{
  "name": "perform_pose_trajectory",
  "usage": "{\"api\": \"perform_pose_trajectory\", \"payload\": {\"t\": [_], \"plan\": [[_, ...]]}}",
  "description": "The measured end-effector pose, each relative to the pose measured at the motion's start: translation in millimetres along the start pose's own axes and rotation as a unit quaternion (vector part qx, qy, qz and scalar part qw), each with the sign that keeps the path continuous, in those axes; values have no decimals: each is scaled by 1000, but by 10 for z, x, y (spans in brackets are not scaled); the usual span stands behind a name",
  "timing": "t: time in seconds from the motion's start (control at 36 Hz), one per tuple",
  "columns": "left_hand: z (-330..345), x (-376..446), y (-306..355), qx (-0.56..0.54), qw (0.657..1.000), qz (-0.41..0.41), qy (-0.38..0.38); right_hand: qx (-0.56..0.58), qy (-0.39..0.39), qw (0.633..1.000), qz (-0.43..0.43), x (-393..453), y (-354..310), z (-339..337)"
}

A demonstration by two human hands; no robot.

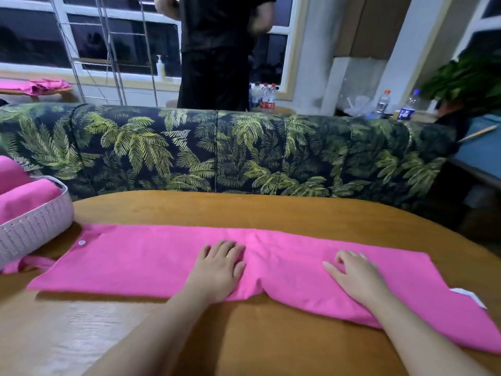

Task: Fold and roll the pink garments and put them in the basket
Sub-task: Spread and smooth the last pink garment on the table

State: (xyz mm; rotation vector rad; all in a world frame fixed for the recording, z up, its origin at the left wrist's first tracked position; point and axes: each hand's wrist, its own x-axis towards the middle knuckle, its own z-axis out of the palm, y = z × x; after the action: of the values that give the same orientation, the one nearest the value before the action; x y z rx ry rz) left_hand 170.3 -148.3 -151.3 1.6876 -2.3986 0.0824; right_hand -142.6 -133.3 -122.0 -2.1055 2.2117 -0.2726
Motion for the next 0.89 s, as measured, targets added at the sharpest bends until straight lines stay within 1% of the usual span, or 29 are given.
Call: {"api": "perform_pose_trajectory", "payload": {"t": [0.03, 0.08, 0.11, 0.19, 0.28, 0.36, 0.42, 0.44, 0.47, 0.53, 0.58, 0.67, 0.78, 0.83, 0.89], "plan": [[11, -31, 12, 26, 1000, 8, -8, -12, 6, 1000, 19, -71, 129, -30], [31, -100, -10, 42, 998, 30, -41, -24, 12, 999, 44, -217, 337, -65], [32, -141, -38, 49, 997, 44, -40, -28, 11, 998, 49, -290, 410, -78], [90, -257, -101, 62, 993, 100, 21, -31, -2, 999, 43, -507, 522, -107], [61, -384, -93, 40, 992, 118, 18, -13, -2, 1000, 27, -707, 569, -133], [-51, -455, -18, 29, 991, 116, -52, -8, -16, 1000, 19, -870, 664, -187], [-130, -459, 53, 8, 989, 80, -120, -15, -24, 999, 23, -951, 753, -257], [-186, -433, 123, -3, 987, 68, -144, -21, -27, 999, 29, -986, 800, -305], [-234, -386, 209, -23, 986, 65, -150, -30, -32, 998, 36, -1014, 847, -352], [-304, -267, 442, -61, 985, 79, -140, -48, -39, 997, 50, -1070, 951, -447], [-361, -153, 715, -76, 983, 82, -147, -71, -42, 995, 61, -1115, 1068, -531], [-350, 9, 1113, -64, 985, 82, -138, -96, -61, 989, 91, -1175, 1287, -629], [-288, 187, 1500, -16, 983, 93, -159, -116, -82, 981, 133, -1256, 1540, -724], [-282, 252, 1634, 2, 983, 86, -163, -107, -82, 980, 146, -1293, 1625, -757], [-307, 290, 1703, 11, 979, 89, -181, -63, -72, 982, 161, -1315, 1676, -778]]}}
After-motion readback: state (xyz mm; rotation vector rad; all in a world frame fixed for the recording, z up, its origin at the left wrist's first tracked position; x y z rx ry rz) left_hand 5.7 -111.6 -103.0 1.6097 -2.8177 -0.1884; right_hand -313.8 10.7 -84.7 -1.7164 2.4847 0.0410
